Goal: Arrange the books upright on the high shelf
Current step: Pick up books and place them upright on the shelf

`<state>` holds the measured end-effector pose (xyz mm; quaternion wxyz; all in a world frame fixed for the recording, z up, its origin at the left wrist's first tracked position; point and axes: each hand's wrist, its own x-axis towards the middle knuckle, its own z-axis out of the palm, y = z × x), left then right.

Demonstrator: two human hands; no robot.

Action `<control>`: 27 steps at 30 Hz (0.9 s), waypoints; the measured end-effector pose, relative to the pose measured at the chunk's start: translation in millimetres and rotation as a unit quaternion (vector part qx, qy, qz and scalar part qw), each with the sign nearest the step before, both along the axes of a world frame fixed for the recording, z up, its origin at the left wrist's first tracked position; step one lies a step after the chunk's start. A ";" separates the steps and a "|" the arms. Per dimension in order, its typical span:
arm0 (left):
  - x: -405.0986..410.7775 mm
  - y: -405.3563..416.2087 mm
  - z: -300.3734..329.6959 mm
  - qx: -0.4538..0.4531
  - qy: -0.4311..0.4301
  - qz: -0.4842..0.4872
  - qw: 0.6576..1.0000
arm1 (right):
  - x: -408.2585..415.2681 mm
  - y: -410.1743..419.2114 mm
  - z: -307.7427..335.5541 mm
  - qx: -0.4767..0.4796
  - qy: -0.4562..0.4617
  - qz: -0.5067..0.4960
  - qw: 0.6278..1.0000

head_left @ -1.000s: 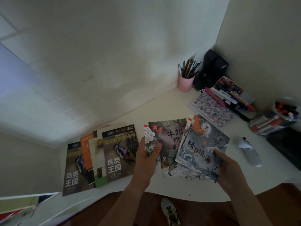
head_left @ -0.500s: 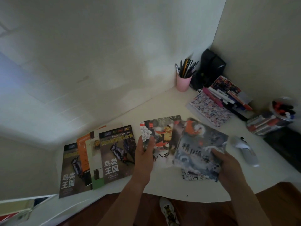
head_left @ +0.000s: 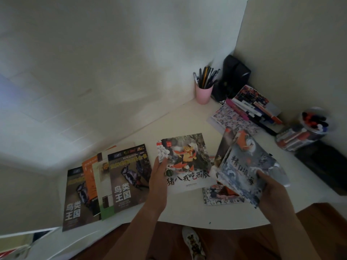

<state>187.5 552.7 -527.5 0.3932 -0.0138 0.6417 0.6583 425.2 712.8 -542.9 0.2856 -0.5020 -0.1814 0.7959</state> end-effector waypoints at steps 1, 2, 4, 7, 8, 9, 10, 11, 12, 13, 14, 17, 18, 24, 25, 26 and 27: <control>4.8 0.6 -0.3 0.009 0.002 -0.029 1.000 | -5.3 -3.0 1.5 0.005 -0.001 0.032 0.999; 11.8 2.5 -1.0 0.004 0.020 -0.055 0.998 | -12.1 -6.6 0.0 0.021 -0.013 0.065 0.998; 25.6 7.0 -9.7 -0.022 0.075 -0.135 0.988 | -29.1 -15.0 -2.0 0.080 -0.061 0.129 0.987; 38.1 16.9 -28.3 -0.040 0.094 -0.271 0.957 | -40.5 -18.4 -8.1 0.179 -0.141 0.161 0.960; 40.0 21.6 -31.3 -0.051 0.109 -0.312 0.943 | -38.5 -15.0 -11.4 0.210 -0.163 0.161 0.951; 40.7 26.2 -36.8 -0.072 0.134 -0.341 0.928 | -33.5 -10.7 -15.1 0.239 -0.191 0.168 0.937; 42.4 31.2 -39.6 -0.091 0.156 -0.365 0.913 | -28.0 -6.3 -19.2 0.263 -0.220 0.180 0.922; 44.4 35.7 -43.9 -0.112 0.181 -0.373 0.903 | -23.1 -1.9 -23.9 0.279 -0.249 0.195 0.907; 47.0 41.4 -48.9 -0.147 0.209 -0.375 0.891 | -19.3 1.7 -30.6 0.289 -0.274 0.214 0.892; 49.2 47.0 -53.2 -0.190 0.243 -0.370 0.876 | -18.4 5.3 -37.5 0.298 -0.301 0.236 0.875; 50.9 51.6 -59.1 -0.236 0.272 -0.366 0.858 | -17.8 10.0 -48.6 0.309 -0.335 0.260 0.851; 55.6 56.5 -78.4 -0.338 0.285 -0.373 0.816 | -16.7 21.8 -80.1 0.346 -0.453 0.344 0.746; 57.1 56.3 -83.8 -0.343 0.275 -0.382 0.813 | -14.5 26.1 -94.0 0.357 -0.478 0.365 0.715; 65.0 47.0 -95.5 -0.282 0.256 -0.409 0.829 | -7.4 23.1 -117.2 0.347 -0.494 0.412 0.682; 63.8 43.0 -90.8 -0.289 0.268 -0.425 0.815 | -14.4 19.0 -105.6 0.355 -0.510 0.407 0.670; 61.2 37.4 -83.9 -0.298 0.270 -0.438 0.804 | -25.8 12.9 -93.1 0.367 -0.535 0.383 0.658; 56.3 31.0 -78.4 -0.310 0.264 -0.432 0.804 | -40.1 4.9 -78.3 0.387 -0.553 0.343 0.653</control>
